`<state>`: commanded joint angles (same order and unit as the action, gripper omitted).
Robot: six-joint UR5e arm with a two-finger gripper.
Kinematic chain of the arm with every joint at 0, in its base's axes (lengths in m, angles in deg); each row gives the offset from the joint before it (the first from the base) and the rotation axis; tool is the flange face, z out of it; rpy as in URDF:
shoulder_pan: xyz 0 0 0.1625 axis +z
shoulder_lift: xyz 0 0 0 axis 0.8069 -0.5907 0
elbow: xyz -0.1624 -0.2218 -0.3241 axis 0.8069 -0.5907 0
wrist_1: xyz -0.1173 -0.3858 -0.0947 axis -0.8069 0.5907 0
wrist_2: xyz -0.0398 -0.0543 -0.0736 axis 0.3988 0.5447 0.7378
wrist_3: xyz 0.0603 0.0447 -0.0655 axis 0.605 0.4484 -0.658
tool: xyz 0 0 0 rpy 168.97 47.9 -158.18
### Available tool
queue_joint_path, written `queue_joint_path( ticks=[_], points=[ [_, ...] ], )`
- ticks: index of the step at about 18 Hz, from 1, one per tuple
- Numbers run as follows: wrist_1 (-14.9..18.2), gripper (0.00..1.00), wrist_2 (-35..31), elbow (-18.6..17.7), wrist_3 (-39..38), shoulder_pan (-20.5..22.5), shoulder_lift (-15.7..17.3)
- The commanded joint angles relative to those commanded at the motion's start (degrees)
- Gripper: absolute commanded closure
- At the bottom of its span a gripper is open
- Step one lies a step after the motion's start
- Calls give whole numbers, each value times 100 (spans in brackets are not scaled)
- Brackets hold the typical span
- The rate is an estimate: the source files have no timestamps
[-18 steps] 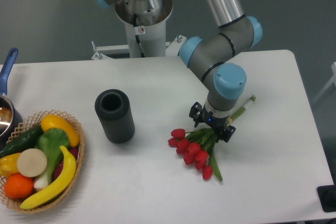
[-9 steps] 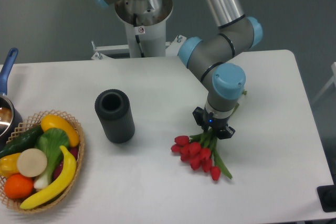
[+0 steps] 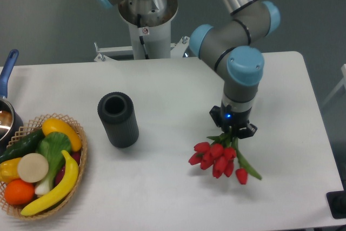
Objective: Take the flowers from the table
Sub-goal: 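Lift the red tulip bunch up off the table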
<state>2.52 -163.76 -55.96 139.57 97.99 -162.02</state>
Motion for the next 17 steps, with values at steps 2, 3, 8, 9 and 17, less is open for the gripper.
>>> queue_joint_path(
  ticks=[2, 3, 8, 9, 17],
  points=[
    [623, 90, -9, 404, 26, 0, -18],
    [922, 90, -9, 597, 52, 0, -26],
    [1654, 89, 0, 1074, 79, 175, -35],
    [1690, 89, 9, 1074, 88, 219, -18],
    [1769, 88, 26, 942, 290, 404, 114]
  ],
)
